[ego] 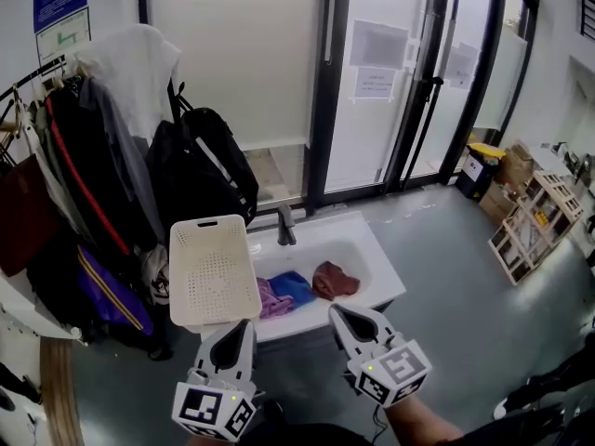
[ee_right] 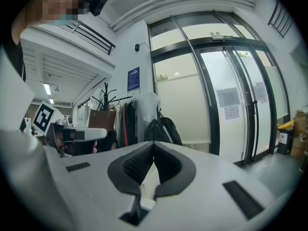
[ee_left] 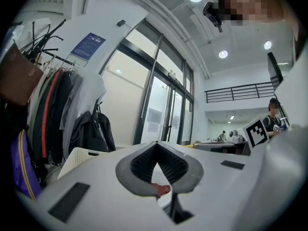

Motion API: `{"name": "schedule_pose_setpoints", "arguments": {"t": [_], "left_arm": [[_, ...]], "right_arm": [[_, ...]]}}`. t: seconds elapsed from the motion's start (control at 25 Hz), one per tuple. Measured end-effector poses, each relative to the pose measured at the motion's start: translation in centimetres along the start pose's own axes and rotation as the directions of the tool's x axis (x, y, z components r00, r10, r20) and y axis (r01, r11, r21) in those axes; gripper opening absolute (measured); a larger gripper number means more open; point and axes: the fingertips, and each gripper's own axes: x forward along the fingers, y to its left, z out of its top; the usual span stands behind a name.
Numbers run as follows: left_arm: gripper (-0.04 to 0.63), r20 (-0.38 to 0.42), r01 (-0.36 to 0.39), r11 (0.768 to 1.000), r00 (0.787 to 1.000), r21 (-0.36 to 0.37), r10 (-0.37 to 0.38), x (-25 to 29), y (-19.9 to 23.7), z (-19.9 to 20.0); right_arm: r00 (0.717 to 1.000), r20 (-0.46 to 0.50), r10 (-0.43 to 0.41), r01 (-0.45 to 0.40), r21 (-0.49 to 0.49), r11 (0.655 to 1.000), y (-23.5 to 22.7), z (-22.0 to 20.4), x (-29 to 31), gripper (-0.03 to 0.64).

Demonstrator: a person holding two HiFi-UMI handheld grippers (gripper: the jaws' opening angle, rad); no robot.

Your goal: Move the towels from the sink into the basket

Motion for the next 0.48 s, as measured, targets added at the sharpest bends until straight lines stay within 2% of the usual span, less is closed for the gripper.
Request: {"name": "schedule_pose_setpoints", "arguments": {"t": [0.24, 0.48], "left_arm": [[0.003, 0.0, -0.025, 1.0, 1.0, -0.002, 0.025, 1.7, 3.8, 0.7], [0.003, -0.007, -0.038, 0.999, 0.999, -0.003, 0.038, 4.3, 4.9, 1.4]], "right_arm": [[0.999, 0.03, -0.012, 0.011, 0.01, 1.0, -1.8, 1.3, 4.1, 0.005], [1.0, 0.026, -0.001, 0.001, 0.026, 1.0, -4.4, 1.8, 6.9, 0.006]]}}
